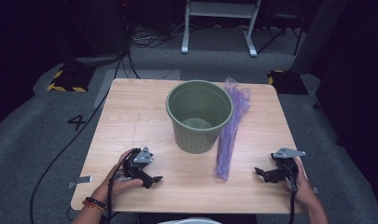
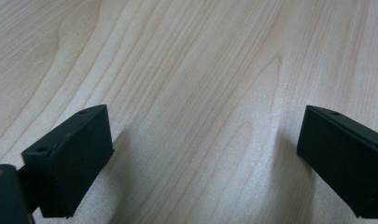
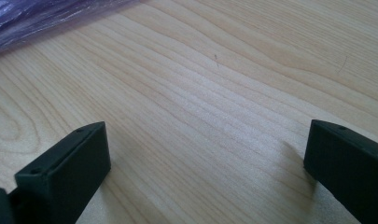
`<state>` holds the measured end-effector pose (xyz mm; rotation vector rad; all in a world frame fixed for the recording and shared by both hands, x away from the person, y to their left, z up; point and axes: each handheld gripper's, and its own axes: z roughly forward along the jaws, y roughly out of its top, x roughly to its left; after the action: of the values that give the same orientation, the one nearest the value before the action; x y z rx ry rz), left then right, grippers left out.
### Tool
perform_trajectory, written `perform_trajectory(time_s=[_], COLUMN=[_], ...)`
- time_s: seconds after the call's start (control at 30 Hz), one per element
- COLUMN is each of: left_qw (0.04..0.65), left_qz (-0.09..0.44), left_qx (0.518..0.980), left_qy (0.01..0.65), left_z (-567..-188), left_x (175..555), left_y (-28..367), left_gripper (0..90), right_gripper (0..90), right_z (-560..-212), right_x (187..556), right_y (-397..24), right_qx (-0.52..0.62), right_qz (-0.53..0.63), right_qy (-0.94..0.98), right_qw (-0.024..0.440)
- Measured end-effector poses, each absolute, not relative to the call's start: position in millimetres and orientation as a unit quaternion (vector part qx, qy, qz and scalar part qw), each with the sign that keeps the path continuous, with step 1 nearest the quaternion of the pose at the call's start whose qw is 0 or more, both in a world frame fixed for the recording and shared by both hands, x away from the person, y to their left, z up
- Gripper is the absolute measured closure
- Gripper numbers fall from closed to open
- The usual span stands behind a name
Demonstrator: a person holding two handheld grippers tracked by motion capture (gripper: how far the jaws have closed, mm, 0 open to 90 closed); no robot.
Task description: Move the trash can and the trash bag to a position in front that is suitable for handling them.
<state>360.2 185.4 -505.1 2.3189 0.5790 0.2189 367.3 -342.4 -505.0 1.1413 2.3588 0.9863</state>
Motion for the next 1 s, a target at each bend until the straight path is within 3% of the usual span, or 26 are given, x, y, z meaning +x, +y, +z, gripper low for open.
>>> perform_trajectory(time_s=[0.53, 0.57, 0.6, 0.63, 0.67, 0.7, 0.77, 1.0], left_qw=[0.360, 0.361, 0.361, 0.361, 0.361, 0.360, 0.360, 0.360], left_qz=[0.091, 0.092, 0.092, 0.093, 0.093, 0.094, 0.094, 0.097], left_qx=[0.896, 0.896, 0.896, 0.895, 0.895, 0.895, 0.894, 0.892], left_qy=[0.242, 0.244, 0.244, 0.247, 0.247, 0.247, 0.248, 0.256], left_z=[-505, -505, -505, -505, -505, -505, -505, -505], left_x=[358, 358, 358, 357, 357, 357, 357, 356], left_y=[187, 187, 187, 187, 187, 188, 188, 188], left_gripper=[2.7, 2.7, 2.7, 2.7, 2.7, 2.7, 2.7, 2.7], right_gripper=[2.5, 8.2, 8.2, 23.2, 23.2, 15.8, 24.1, 32.5], right_z=[-505, -504, -504, -503, -503, -500, -496, -485], right_x=[367, 367, 367, 366, 366, 365, 364, 366], right_y=[-343, -345, -345, -346, -346, -342, -337, -306], right_qx=[0.392, 0.386, 0.386, 0.383, 0.383, 0.382, 0.372, 0.319], right_qz=[0.351, 0.356, 0.356, 0.369, 0.369, 0.372, 0.373, 0.401], right_qy=[0.833, 0.835, 0.835, 0.830, 0.830, 0.827, 0.828, 0.840], right_qw=[0.169, 0.167, 0.167, 0.170, 0.170, 0.180, 0.193, 0.181])
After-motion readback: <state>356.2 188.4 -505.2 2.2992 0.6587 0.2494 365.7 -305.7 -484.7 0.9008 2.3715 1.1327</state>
